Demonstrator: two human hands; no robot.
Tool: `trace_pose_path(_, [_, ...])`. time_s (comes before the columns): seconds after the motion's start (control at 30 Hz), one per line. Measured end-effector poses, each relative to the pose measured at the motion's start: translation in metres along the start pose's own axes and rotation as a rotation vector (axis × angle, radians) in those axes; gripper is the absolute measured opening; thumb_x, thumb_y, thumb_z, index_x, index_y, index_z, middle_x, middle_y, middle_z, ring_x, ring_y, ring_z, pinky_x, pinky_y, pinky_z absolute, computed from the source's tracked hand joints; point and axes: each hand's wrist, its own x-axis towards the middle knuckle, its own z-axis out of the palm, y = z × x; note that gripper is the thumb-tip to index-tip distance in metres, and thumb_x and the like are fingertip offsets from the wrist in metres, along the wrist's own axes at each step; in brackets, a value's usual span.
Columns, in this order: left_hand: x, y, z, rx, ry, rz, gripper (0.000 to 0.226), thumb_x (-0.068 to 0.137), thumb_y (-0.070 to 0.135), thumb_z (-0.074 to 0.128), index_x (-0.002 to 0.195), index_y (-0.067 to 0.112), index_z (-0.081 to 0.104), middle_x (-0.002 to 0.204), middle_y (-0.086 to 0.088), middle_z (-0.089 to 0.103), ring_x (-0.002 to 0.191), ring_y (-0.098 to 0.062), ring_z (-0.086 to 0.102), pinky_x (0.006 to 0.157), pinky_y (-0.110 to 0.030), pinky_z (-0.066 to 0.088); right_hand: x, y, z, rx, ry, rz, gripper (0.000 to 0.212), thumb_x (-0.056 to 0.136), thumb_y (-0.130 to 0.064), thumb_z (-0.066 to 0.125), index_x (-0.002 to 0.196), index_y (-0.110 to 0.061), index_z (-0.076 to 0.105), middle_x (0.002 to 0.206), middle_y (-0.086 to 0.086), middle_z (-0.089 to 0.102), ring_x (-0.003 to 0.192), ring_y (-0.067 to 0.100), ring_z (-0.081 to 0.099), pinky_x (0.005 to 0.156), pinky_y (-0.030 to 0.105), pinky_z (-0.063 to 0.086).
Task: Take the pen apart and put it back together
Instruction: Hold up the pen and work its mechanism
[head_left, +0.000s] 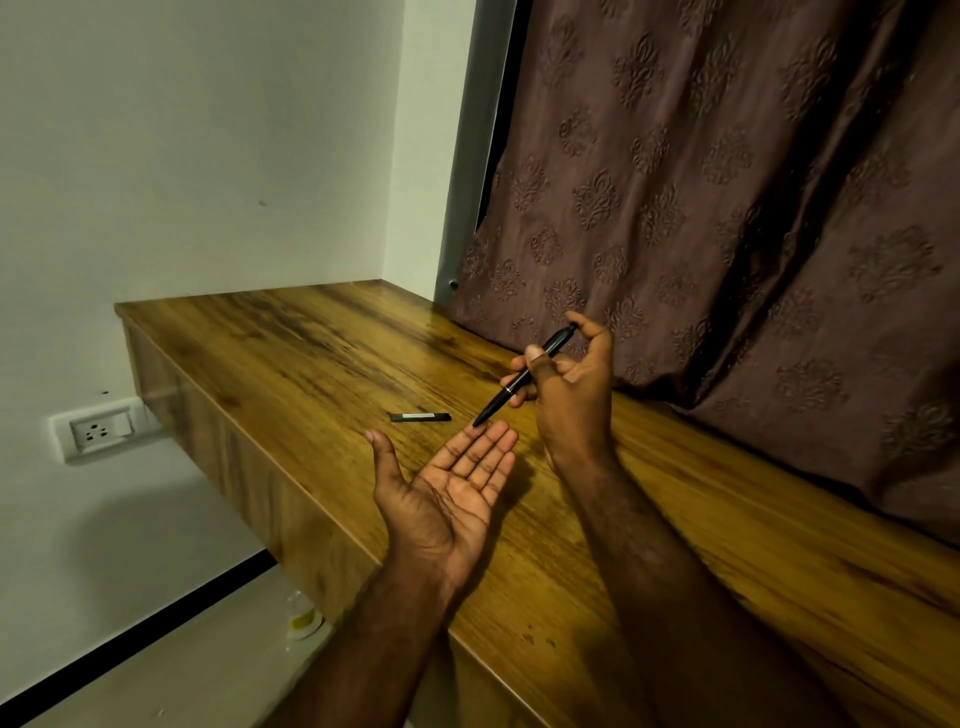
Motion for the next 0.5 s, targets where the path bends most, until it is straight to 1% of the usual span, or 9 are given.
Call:
trace_pose_path(0.1, [-0.0005, 0.0003, 0.0006, 0.005, 0.002, -0.003, 0.106, 0.075, 0.082, 0.039, 0.125, -0.011, 0.051, 0.121, -0.033, 0.061, 0.114, -0.041, 0.061, 0.106, -0.048, 0.041, 0.0011, -0.0001, -0.0007, 0.003, 0.007, -0.003, 0.046, 0.095, 0.002, 0.05, 0.133, -0.017, 0.033, 0.078, 0.012, 0.067, 0.06, 0.019, 0.067, 0.046, 0.024, 0.05])
trace_pose_path(0.27, [0.0001, 0.0002, 0.001, -0.002, 0.011, 0.002, 0.106, 0.075, 0.081, 0.04, 0.126, -0.011, 0.05, 0.122, -0.033, 0.061, 0.114, -0.042, 0.061, 0.103, -0.048, 0.043, -0.0003, -0.0007, -0.001, -0.022, 0.007, -0.009, 0.045, 0.094, 0.002, 0.051, 0.132, -0.015, 0.034, 0.076, 0.011, 0.067, 0.058, 0.017, 0.067, 0.046, 0.024, 0.05])
trace_pose_path(0.4, [-0.0009, 0.0001, 0.0012, 0.013, 0.012, 0.008, 0.106, 0.074, 0.081, 0.04, 0.126, -0.01, 0.051, 0.121, -0.032, 0.061, 0.114, -0.041, 0.061, 0.103, -0.047, 0.043, 0.0009, -0.0004, -0.0013, 0.004, 0.015, -0.002, 0.048, 0.095, 0.001, 0.051, 0.135, -0.017, 0.033, 0.079, 0.014, 0.067, 0.06, 0.02, 0.067, 0.046, 0.024, 0.05])
trace_pose_path(0.5, [-0.0008, -0.0003, 0.0007, 0.016, 0.013, 0.017, 0.104, 0.075, 0.081, 0.039, 0.126, -0.009, 0.051, 0.121, -0.032, 0.062, 0.114, -0.041, 0.061, 0.104, -0.047, 0.043, 0.0014, 0.001, -0.0025, 0.005, 0.024, -0.004, 0.045, 0.095, 0.003, 0.05, 0.132, -0.017, 0.035, 0.076, 0.013, 0.066, 0.057, 0.018, 0.067, 0.044, 0.024, 0.049])
